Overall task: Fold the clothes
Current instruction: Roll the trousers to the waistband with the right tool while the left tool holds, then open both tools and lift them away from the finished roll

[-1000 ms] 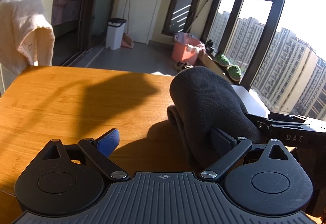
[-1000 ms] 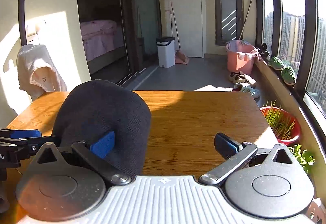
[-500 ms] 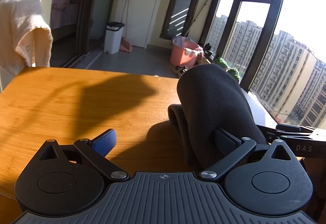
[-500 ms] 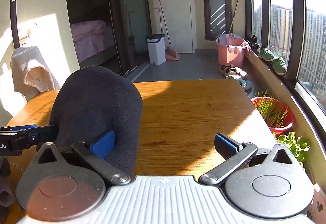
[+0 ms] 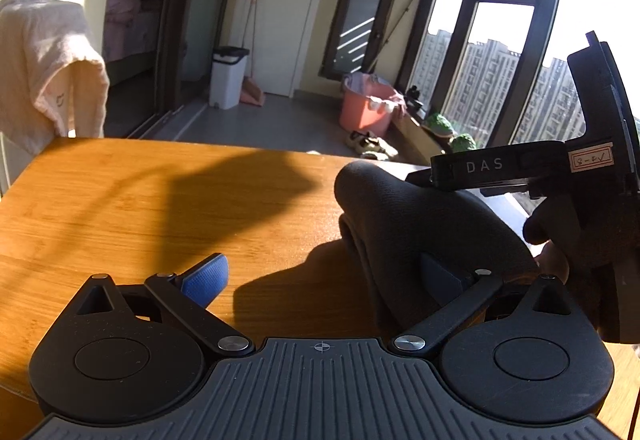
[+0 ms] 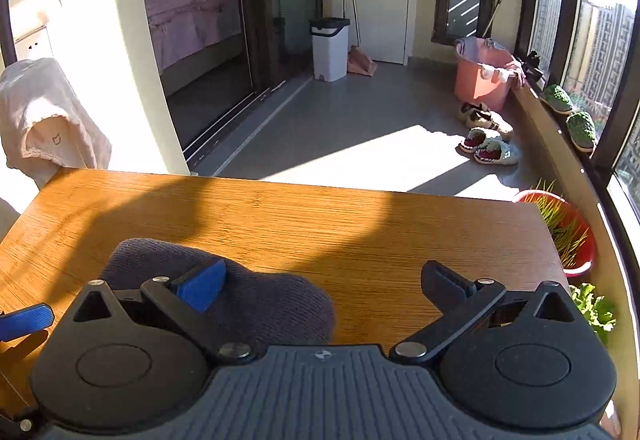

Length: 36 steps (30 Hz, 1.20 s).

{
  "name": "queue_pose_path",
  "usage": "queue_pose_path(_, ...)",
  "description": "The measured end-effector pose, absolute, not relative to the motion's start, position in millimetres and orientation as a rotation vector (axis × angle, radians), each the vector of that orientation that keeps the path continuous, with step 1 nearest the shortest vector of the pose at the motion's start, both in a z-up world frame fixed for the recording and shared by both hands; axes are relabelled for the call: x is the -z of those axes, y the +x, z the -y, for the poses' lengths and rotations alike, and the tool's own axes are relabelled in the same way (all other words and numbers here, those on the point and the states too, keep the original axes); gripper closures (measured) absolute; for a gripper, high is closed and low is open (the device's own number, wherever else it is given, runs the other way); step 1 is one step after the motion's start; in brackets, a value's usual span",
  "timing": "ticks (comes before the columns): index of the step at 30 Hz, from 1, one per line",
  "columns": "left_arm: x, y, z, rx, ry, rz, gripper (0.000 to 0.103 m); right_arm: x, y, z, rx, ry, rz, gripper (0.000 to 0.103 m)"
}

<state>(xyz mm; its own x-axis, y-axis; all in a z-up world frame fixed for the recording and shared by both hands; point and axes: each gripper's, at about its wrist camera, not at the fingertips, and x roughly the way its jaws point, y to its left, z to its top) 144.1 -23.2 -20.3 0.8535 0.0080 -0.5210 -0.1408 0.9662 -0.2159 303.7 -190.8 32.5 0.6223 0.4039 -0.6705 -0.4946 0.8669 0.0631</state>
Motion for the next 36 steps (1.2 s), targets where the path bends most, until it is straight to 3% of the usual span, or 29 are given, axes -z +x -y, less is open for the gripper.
queue_pose_path(6, 22, 144, 19, -0.078, -0.280, -0.544, 0.000, -43, 245, 239, -0.509, -0.002, -0.596, 0.000)
queue_pose_path(14, 17, 135, 33, -0.121, -0.225, -0.473, 0.000, -35, 235, 255, -0.452, 0.006, -0.599, 0.000)
queue_pose_path(20, 18, 96, 28, -0.170, -0.371, -0.448, 0.000, -30, 166, 283, -0.469, 0.049, -0.650, 0.000)
queue_pose_path(24, 20, 83, 43, -0.197, -0.348, -0.538, 0.000, -5, 131, 283, -0.410, 0.032, -0.743, 0.000)
queue_pose_path(36, 26, 44, 93, -0.320, -0.089, -0.720, 0.000, 2, 108, 264, -0.345, -0.110, -0.743, 0.000)
